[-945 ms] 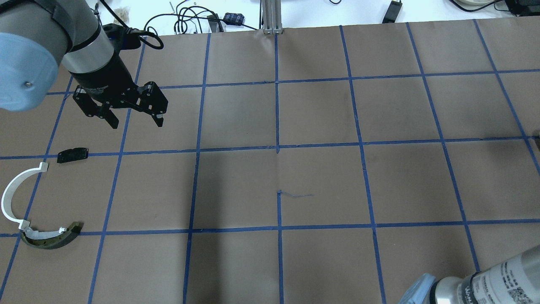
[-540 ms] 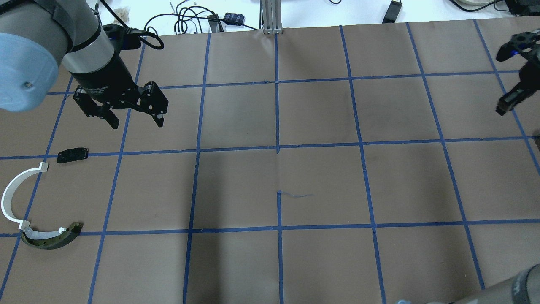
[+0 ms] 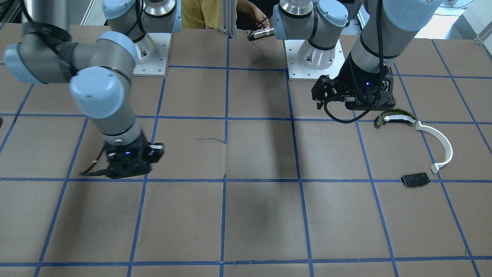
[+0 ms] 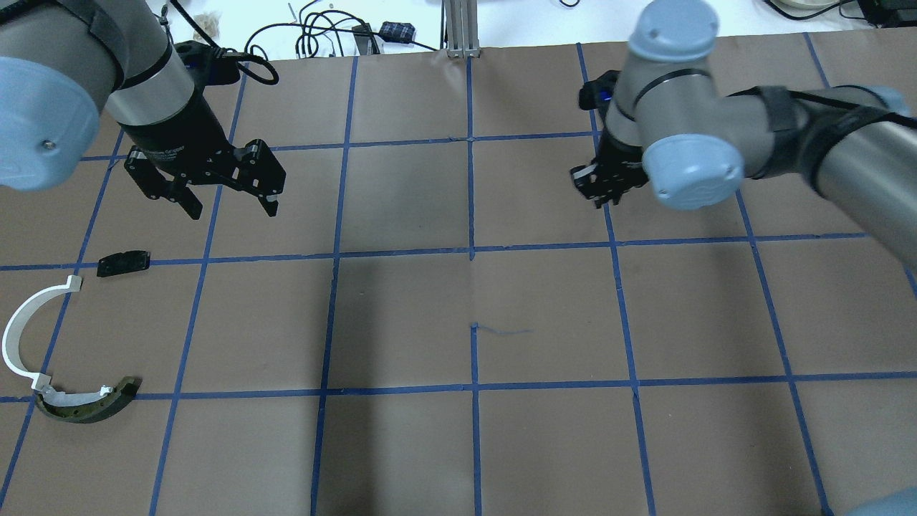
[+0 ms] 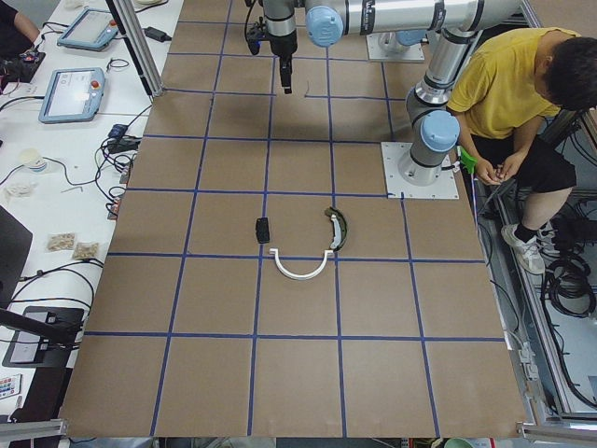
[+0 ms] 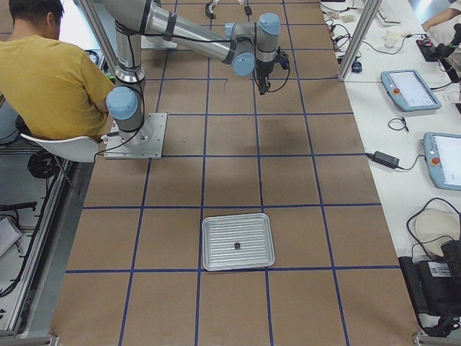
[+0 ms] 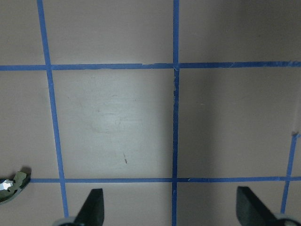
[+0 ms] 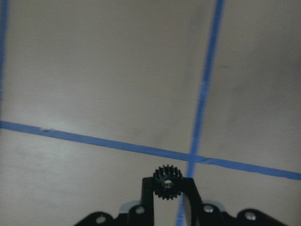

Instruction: Place bearing gear from tray to pile

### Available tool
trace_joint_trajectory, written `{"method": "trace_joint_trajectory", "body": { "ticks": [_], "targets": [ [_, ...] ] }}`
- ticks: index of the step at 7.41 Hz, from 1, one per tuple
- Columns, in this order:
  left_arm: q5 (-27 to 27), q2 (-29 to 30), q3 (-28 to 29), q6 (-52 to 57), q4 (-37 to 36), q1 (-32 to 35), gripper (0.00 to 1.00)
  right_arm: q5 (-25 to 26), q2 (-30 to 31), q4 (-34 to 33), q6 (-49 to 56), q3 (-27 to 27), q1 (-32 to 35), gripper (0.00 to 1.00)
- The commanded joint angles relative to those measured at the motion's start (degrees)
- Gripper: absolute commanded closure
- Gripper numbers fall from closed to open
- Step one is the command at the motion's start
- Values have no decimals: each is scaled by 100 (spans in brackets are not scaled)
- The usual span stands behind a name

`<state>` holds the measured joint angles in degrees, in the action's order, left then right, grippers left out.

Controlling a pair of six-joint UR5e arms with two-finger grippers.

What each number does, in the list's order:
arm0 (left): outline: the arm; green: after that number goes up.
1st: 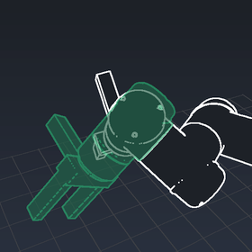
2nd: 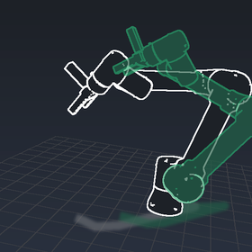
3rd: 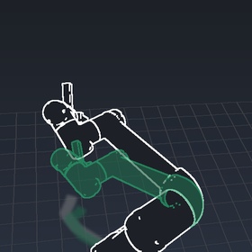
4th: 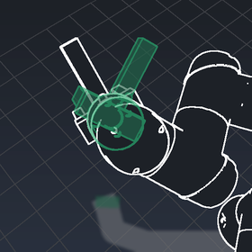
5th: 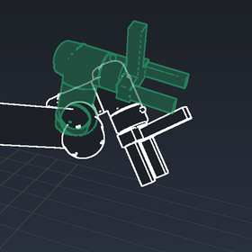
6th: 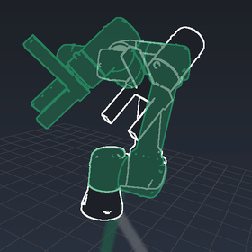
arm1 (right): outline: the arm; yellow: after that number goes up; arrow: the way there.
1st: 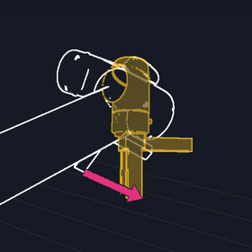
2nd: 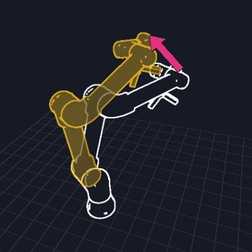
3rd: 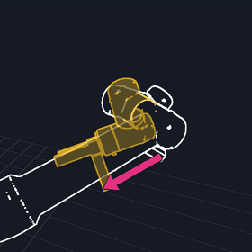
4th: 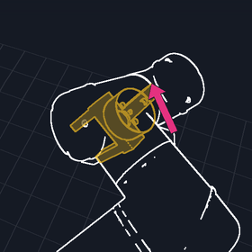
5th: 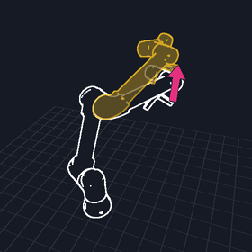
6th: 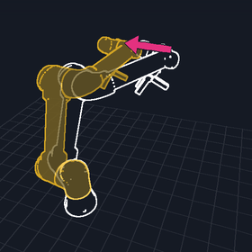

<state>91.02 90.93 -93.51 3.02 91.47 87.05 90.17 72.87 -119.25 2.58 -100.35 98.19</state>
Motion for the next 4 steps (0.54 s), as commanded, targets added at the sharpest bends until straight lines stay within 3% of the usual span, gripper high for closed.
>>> {"method": "trace_joint_trajectory", "body": {
  "ticks": [1, 4],
  "targets": [
    [4, 4, 8, 102, -24, -39, 0, -254, -577, -492, -1615, -20, 1426, 100],
    [21, 38, 17, 129, -68, -101, 0, -499, -1098, -801, -2207, -20, 1827, 100]
  ]
}}
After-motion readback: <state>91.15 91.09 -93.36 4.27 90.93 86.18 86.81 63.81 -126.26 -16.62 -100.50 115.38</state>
